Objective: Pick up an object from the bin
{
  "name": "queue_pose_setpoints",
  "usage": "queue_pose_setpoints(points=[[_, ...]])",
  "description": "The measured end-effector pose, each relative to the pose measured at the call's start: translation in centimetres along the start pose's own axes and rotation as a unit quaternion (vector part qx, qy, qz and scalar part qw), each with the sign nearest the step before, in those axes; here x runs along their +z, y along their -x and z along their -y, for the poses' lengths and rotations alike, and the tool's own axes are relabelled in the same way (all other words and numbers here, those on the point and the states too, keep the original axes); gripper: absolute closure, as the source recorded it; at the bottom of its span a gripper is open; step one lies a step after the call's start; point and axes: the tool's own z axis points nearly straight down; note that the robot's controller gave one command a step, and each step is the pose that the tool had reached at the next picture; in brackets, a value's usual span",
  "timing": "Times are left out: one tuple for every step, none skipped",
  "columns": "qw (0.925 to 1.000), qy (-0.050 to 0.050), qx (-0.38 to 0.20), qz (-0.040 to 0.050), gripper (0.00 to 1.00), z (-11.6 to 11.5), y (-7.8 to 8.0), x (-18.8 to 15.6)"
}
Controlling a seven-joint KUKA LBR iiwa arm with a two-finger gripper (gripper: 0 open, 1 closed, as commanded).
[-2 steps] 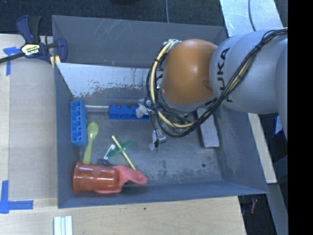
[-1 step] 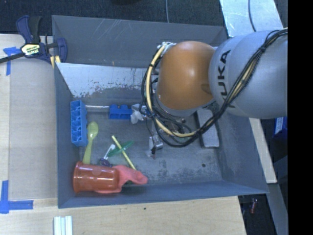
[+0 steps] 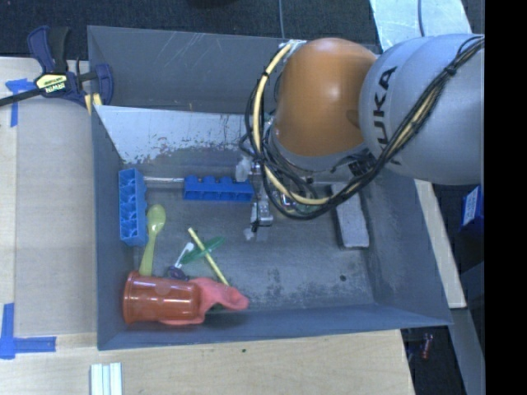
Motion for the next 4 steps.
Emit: queue_pose_setpoints(points=[[0.9993, 0.002, -0.036, -0.0007, 0.00, 1.2, 2.7, -1.2], [0.9995, 0.002, -0.032, 0.0032, 0.00, 2.2, 5.0, 4.9], [0.9990, 0.001, -0.044, -0.0008, 0.00, 1.9, 4.8, 7.1], [0.9999, 0.002, 0.009, 0.0053, 1.00, 0.4, 6.0, 11.5]])
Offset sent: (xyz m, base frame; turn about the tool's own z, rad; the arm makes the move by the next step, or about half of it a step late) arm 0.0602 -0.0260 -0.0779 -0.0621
